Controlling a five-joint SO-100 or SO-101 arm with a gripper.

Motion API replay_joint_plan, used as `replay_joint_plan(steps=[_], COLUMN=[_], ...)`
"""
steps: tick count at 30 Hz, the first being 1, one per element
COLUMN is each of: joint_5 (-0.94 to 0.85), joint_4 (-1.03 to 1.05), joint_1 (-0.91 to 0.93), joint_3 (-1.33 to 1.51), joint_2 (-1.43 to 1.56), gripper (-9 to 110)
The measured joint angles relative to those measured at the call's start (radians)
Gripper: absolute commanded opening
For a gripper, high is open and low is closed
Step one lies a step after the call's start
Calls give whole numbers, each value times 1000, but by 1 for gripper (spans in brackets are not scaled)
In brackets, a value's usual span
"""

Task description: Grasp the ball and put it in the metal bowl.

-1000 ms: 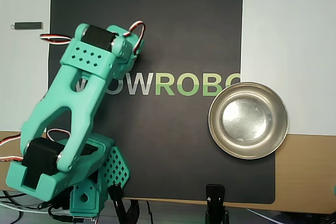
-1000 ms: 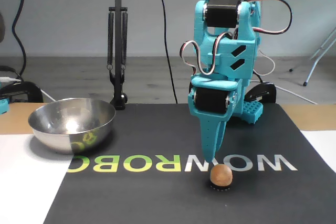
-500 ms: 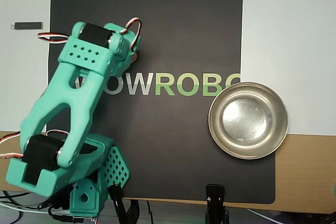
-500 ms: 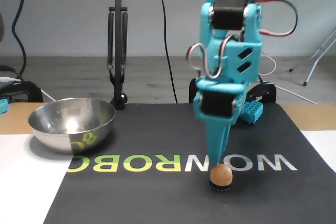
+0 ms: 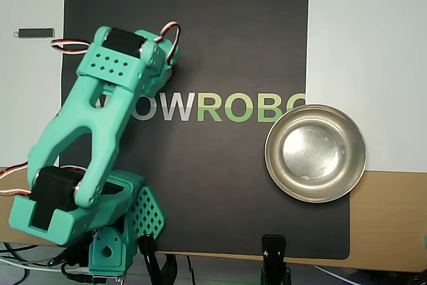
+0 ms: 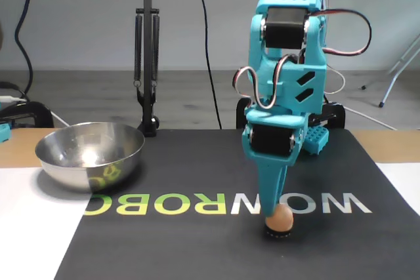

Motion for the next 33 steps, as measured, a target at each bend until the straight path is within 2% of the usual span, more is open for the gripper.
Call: replay_joint_plan(steps=[33], joint_5=[0], joint_4=[0], joint_1=[-9], joint_3=[0], joint_2=[0], gripper=[41])
